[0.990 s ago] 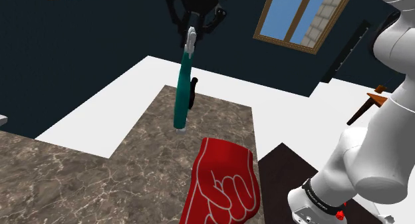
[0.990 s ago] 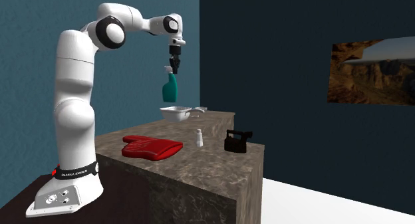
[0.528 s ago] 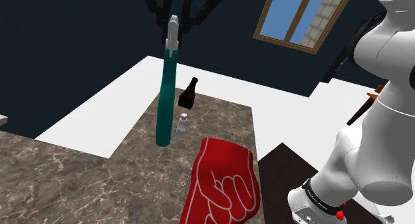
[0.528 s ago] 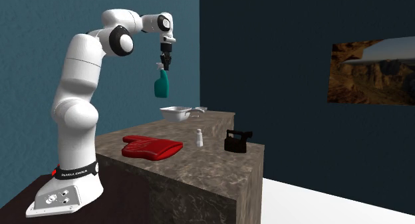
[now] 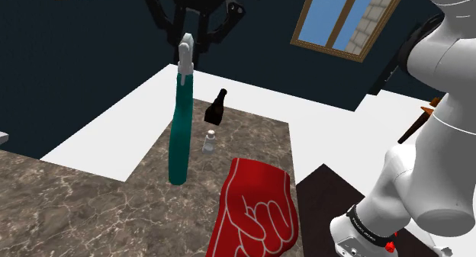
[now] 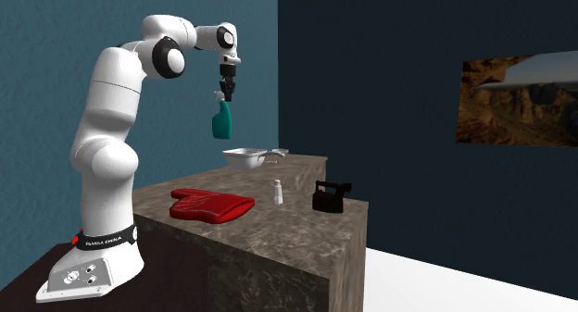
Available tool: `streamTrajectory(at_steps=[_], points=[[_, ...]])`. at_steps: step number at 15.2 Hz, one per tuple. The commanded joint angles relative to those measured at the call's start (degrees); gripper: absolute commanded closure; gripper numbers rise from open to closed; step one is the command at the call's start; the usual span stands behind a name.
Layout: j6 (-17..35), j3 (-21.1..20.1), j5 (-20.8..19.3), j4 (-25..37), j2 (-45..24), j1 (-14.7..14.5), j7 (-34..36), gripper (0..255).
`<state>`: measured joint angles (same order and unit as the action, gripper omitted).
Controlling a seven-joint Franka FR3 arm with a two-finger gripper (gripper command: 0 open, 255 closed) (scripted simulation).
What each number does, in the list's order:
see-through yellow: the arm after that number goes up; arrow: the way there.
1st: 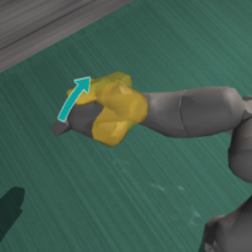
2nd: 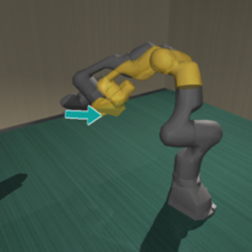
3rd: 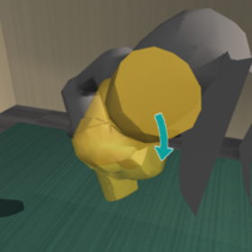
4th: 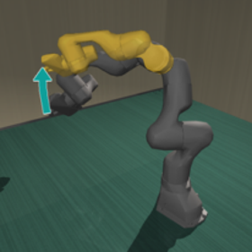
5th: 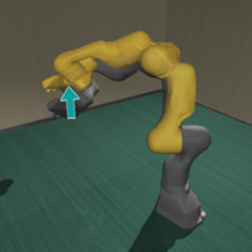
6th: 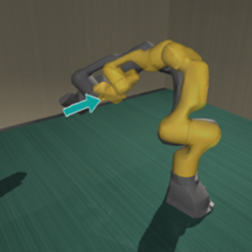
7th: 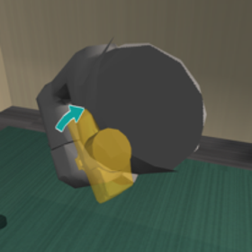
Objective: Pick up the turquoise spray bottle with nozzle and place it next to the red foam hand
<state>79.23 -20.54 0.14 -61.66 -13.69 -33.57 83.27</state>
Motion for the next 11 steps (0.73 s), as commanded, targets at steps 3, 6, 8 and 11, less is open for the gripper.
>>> streamTrajectory(at_steps=[3, 6, 8, 11], points=[[4.65, 0.2, 1.07, -7.28, 2.77, 0.95, -0.74, 255], [7.64, 0.34, 1.64, -11.73, 4.28, 1.4, -1.23, 255], [9.53, 0.42, 1.96, -14.44, 5.13, 1.63, -1.53, 255], [12.26, 0.52, 2.36, -18.19, 6.2, 1.91, -1.94, 255]])
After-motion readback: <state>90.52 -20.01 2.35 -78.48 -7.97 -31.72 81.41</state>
